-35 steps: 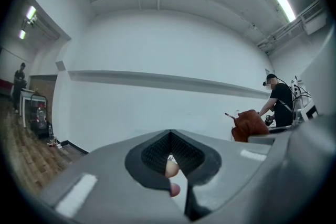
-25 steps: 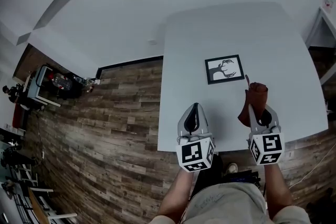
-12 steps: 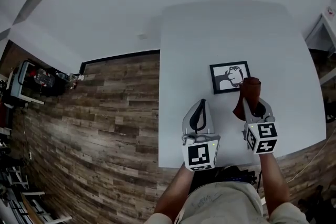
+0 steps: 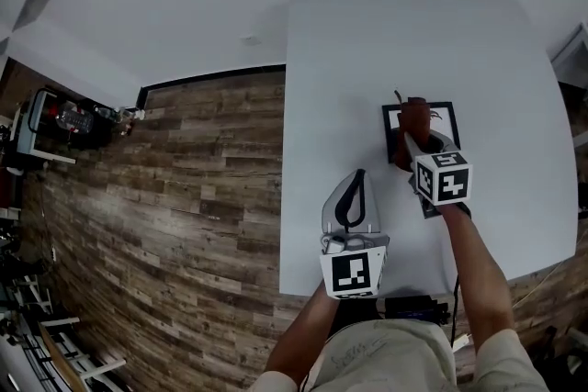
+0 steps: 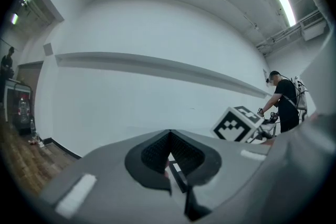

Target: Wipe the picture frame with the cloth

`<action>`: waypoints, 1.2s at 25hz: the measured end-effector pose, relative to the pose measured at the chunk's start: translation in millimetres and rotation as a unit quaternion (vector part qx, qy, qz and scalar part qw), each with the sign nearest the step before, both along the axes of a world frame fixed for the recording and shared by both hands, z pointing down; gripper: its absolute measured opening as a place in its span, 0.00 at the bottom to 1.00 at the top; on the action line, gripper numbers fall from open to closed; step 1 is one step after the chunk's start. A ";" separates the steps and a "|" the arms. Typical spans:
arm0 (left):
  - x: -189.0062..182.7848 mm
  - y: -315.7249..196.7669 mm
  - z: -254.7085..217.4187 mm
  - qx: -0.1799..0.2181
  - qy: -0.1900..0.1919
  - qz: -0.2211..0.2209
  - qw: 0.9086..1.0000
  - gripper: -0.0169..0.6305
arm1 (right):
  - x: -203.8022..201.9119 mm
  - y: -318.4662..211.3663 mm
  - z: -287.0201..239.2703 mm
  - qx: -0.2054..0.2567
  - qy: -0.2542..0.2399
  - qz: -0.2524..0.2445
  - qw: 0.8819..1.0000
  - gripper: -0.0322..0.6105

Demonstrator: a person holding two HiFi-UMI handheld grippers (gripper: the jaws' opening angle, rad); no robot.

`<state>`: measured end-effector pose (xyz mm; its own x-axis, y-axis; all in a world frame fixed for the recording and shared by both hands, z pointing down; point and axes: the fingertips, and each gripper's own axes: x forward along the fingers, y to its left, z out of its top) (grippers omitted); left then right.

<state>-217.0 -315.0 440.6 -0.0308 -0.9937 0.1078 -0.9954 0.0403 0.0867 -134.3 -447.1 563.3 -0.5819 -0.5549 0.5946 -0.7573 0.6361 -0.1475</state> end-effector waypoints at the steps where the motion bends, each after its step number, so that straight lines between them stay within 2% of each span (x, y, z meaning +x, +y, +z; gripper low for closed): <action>1: -0.8 -1.5 1.5 -0.007 -0.004 0.002 1.000 0.03 | -11.1 -8.4 7.7 -0.012 0.006 -0.010 1.000 0.19; 4: -5.0 -4.6 6.9 -0.014 -0.006 0.001 1.000 0.03 | -42.8 -29.5 31.6 -0.049 0.028 -0.035 0.998 0.19; 7: -8.7 -3.4 14.7 -0.023 -0.002 -0.002 1.000 0.03 | -59.7 -38.1 56.4 -0.087 0.051 -0.035 0.994 0.19; 14: -6.1 -4.3 21.9 -0.032 0.003 0.002 0.999 0.03 | -50.4 -39.5 77.6 -0.110 0.076 -0.033 0.990 0.19; 19: 0.9 -14.7 22.0 -0.033 -0.001 0.015 0.999 0.03 | -8.9 -56.5 79.0 -0.113 0.090 -0.004 0.989 0.19; 27: 23.4 -27.6 21.6 -0.032 0.005 0.036 0.999 0.03 | 104.7 -90.5 78.7 -0.108 0.136 0.062 0.983 0.19; 30: 29.3 -29.1 23.1 -0.032 0.005 0.040 0.999 0.03 | 131.2 -95.8 77.7 -0.107 0.145 0.079 0.980 0.19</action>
